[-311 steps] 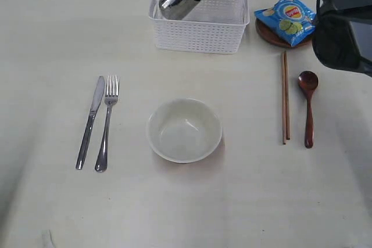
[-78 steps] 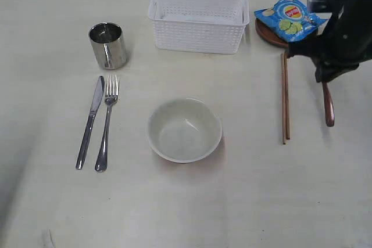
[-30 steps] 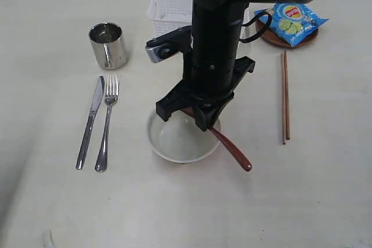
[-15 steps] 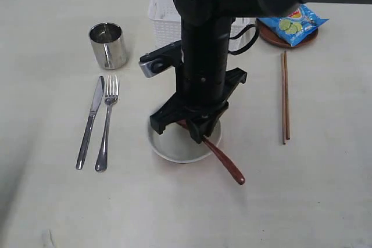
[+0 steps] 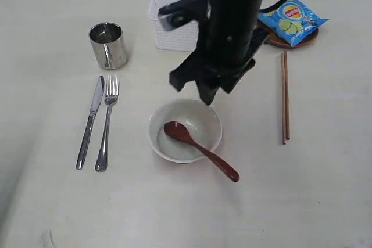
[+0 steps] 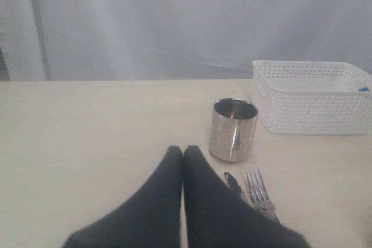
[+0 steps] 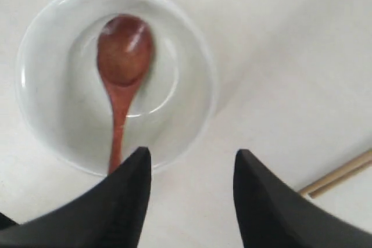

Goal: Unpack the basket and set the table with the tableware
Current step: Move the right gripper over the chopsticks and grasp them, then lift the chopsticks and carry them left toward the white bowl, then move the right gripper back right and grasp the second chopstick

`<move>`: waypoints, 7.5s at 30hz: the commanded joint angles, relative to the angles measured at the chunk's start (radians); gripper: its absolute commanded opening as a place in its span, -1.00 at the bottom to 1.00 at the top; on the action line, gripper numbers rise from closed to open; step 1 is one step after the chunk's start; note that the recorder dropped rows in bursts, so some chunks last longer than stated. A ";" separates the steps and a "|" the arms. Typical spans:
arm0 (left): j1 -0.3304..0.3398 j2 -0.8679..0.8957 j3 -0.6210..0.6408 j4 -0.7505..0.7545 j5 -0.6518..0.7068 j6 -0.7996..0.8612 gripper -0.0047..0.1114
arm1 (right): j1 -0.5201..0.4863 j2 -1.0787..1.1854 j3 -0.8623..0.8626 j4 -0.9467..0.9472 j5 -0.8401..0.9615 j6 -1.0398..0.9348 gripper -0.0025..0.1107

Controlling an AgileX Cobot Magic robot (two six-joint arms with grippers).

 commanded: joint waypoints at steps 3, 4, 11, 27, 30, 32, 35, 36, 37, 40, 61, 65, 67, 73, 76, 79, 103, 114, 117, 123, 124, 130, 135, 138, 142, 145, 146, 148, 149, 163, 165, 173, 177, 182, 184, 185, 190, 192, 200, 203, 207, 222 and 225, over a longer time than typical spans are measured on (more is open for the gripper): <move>-0.001 -0.004 0.003 -0.004 -0.006 0.000 -0.92 | -0.216 -0.036 -0.008 -0.035 0.001 0.051 -0.18; -0.001 -0.004 0.003 -0.004 -0.006 0.000 -0.92 | -0.251 -0.025 -0.008 -0.035 0.001 0.052 -0.18; -0.001 -0.004 0.003 -0.004 -0.006 0.000 -0.92 | -0.407 0.086 -0.008 -0.035 -0.012 0.082 -0.18; -0.001 -0.004 0.003 -0.004 -0.006 0.000 -0.92 | -0.465 0.278 -0.008 0.039 -0.179 0.046 -0.18; -0.001 -0.004 0.003 -0.004 -0.006 0.000 -0.92 | -0.465 0.286 -0.008 0.038 -0.204 0.048 -0.18; -0.001 -0.004 0.003 -0.004 -0.006 0.000 -0.92 | -0.465 0.292 -0.008 0.040 -0.215 0.050 -0.18; -0.001 -0.004 0.003 -0.004 -0.006 0.000 -0.92 | -0.465 0.302 -0.008 0.040 -0.220 0.050 -0.18; -0.001 -0.004 0.003 -0.004 -0.006 0.000 -0.92 | -0.465 0.306 -0.008 0.040 -0.220 0.050 -0.18; -0.001 -0.004 0.003 -0.004 -0.006 0.000 -0.92 | -0.465 0.310 -0.008 0.040 -0.220 0.050 -0.18; -0.001 -0.004 0.003 -0.004 -0.006 0.000 -0.92 | -0.465 0.322 -0.008 0.040 -0.220 0.050 -0.18; -0.001 -0.004 0.003 -0.002 -0.006 0.000 -0.92 | -0.525 0.320 -0.008 0.064 -0.205 0.031 -0.18; -0.001 -0.004 0.003 -0.002 -0.006 0.000 -0.92 | -0.575 0.320 -0.008 0.196 -0.200 -0.036 -0.18; -0.001 -0.004 0.003 -0.002 -0.006 0.000 -0.92 | -0.581 0.320 -0.008 0.223 -0.198 -0.051 -0.18; -0.001 -0.004 0.003 -0.002 -0.006 0.000 -0.92 | -0.579 0.318 -0.008 0.263 -0.187 -0.064 -0.18; -0.001 -0.004 0.003 -0.002 -0.006 0.000 -0.92 | -0.579 0.302 -0.008 0.277 -0.175 -0.076 -0.18; -0.001 -0.004 0.003 -0.002 -0.006 0.000 -0.92 | -0.579 0.286 -0.008 0.277 -0.175 -0.076 -0.18; -0.001 -0.004 0.003 -0.002 -0.006 0.000 -0.92 | -0.577 0.366 -0.008 0.205 -0.215 -0.041 -0.18; -0.001 -0.004 0.003 -0.002 -0.006 0.000 -0.92 | -0.478 0.412 -0.008 0.002 -0.280 0.052 -0.73; -0.001 -0.004 0.003 -0.002 -0.006 0.000 -0.92 | -0.437 0.415 -0.008 -0.077 -0.284 0.097 -0.73; -0.001 -0.004 0.003 -0.002 -0.006 0.000 -0.92 | -0.405 0.399 -0.008 -0.116 -0.264 0.126 -0.96; -0.001 -0.004 0.003 -0.002 -0.006 0.000 -0.92 | -0.405 0.387 -0.008 -0.116 -0.251 0.126 -0.96; -0.001 -0.004 0.003 -0.002 -0.006 0.000 -0.92 | -0.407 0.255 -0.008 -0.089 -0.213 0.110 -0.96; -0.001 -0.004 0.003 -0.002 -0.006 0.000 -0.92 | -0.399 0.108 -0.008 0.084 -0.178 0.004 -0.96; -0.001 -0.004 0.003 -0.002 -0.006 0.000 -0.92 | -0.378 0.039 -0.008 0.174 -0.132 -0.026 -0.96; -0.001 -0.004 0.003 -0.002 -0.006 0.000 -0.92 | -0.308 -0.009 -0.008 0.248 -0.055 -0.037 -0.96; -0.001 -0.004 0.003 -0.002 -0.006 0.000 -0.92 | -0.246 -0.013 -0.008 0.281 -0.023 -0.053 -0.96; -0.001 -0.004 0.003 -0.002 -0.006 0.000 -0.92 | -0.229 -0.013 -0.008 0.288 -0.018 -0.052 -0.96; -0.001 -0.004 0.003 -0.002 -0.006 0.000 -0.92 | -0.189 -0.013 -0.006 0.311 -0.017 -0.050 -0.96; -0.001 -0.004 0.003 -0.002 -0.006 0.000 -0.92 | -0.171 -0.013 -0.002 0.332 -0.022 -0.048 -0.96; -0.001 -0.004 0.003 -0.002 -0.006 0.000 -0.92 | 0.025 -0.062 0.259 0.475 -0.403 0.002 -0.96; -0.001 -0.004 0.003 -0.002 -0.006 0.000 -0.92 | 0.040 -0.060 0.259 0.455 -0.436 0.040 -0.96; -0.001 -0.004 0.003 -0.007 -0.006 0.000 -0.92 | 0.046 0.003 0.259 0.314 -0.451 0.230 -0.96; -0.001 -0.004 0.003 -0.007 -0.006 0.000 -0.92 | 0.046 0.042 0.259 0.313 -0.484 0.249 -0.96; -0.001 -0.004 0.003 -0.007 -0.006 0.000 -0.92 | 0.046 0.056 0.259 0.305 -0.485 0.254 -0.96; -0.001 -0.004 0.003 -0.007 -0.006 0.000 -0.92 | 0.046 0.054 0.245 0.301 -0.474 0.259 -0.96; -0.001 -0.004 0.003 -0.005 -0.006 0.000 -0.92 | 0.046 0.054 0.231 0.301 -0.455 0.259 -0.96; -0.001 -0.004 0.003 -0.005 -0.006 0.000 -0.92 | 0.046 0.054 0.199 0.293 -0.407 0.259 -0.95; -0.001 -0.004 0.003 -0.005 -0.006 0.000 -0.92 | 0.046 0.054 0.198 0.290 -0.390 0.259 -0.83; -0.001 -0.004 0.003 -0.005 -0.006 0.000 -0.92 | 0.046 0.054 0.198 0.275 -0.350 0.259 -0.23; -0.001 -0.004 0.003 -0.005 -0.006 0.000 -0.92 | 0.046 0.048 0.189 0.261 -0.350 0.257 -0.23; -0.001 -0.004 0.003 -0.005 -0.006 0.000 -0.92 | 0.046 0.012 0.149 0.225 -0.327 0.257 -0.23; -0.001 -0.004 0.003 -0.005 -0.006 0.000 -0.92 | -0.181 -0.152 0.035 -0.236 -0.129 0.260 -0.23; -0.001 -0.004 0.003 -0.005 -0.006 0.000 -0.92 | -0.309 -0.145 0.067 -0.234 -0.166 0.171 -0.23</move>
